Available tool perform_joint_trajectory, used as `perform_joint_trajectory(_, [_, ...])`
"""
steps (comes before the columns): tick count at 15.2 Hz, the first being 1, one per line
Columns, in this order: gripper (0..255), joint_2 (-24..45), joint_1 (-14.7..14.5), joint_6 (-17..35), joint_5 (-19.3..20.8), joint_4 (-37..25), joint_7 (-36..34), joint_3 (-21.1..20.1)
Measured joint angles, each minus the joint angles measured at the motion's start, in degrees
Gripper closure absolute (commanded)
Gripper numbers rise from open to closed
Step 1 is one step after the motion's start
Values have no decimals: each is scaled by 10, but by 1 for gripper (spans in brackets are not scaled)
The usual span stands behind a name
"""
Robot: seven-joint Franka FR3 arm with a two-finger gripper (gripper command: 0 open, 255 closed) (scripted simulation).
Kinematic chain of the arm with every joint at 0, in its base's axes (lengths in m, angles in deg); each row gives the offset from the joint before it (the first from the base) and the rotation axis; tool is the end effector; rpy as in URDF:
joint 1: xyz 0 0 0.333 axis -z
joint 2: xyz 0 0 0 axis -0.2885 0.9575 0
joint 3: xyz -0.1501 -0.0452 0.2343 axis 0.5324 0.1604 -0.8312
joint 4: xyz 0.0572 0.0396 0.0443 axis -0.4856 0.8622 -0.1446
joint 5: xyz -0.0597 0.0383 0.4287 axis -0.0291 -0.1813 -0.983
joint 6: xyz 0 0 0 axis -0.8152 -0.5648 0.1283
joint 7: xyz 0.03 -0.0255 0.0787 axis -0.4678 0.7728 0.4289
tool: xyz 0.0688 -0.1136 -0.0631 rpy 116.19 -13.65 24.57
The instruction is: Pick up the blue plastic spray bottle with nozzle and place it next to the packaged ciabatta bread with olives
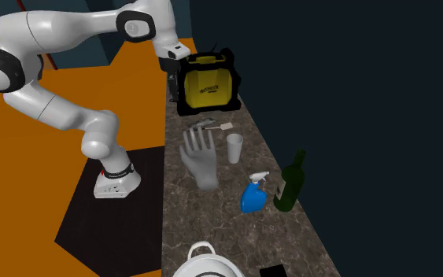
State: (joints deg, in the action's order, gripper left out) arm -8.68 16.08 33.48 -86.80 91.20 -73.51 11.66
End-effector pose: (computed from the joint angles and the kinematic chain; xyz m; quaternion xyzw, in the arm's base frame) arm 0.3862 0.0383 0.5485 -0.9993 0.0308 -0.0170 0.0084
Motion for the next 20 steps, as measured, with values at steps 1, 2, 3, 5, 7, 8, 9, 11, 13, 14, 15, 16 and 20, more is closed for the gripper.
perform_joint_trajectory(1, [0,0,0,0,0,0,0,0])
perform_joint_trajectory(2, [0,5,2,6,3,1,5,4])
perform_joint_trajectory(3, [0,17,5,13,7,-3,11,10])
perform_joint_trajectory(5, [0,34,11,28,17,-3,27,24])
perform_joint_trajectory(7, [0,57,19,52,28,-2,48,43])
perform_joint_trajectory(8, [0,71,23,63,34,-3,58,52])
perform_joint_trajectory(9, [0,88,26,70,37,-14,66,59])
perform_joint_trajectory(11, [0,113,34,93,46,-14,85,76])
perform_joint_trajectory(13, [0,143,39,104,51,-34,103,90])
perform_joint_trajectory(14, [0,161,42,114,54,-42,111,98])
perform_joint_trajectory(15, [0,178,46,128,56,-44,122,107])
perform_joint_trajectory(16, [0,196,48,135,58,-56,132,115])
perform_joint_trajectory(20, [0,261,58,161,58,-94,166,142])
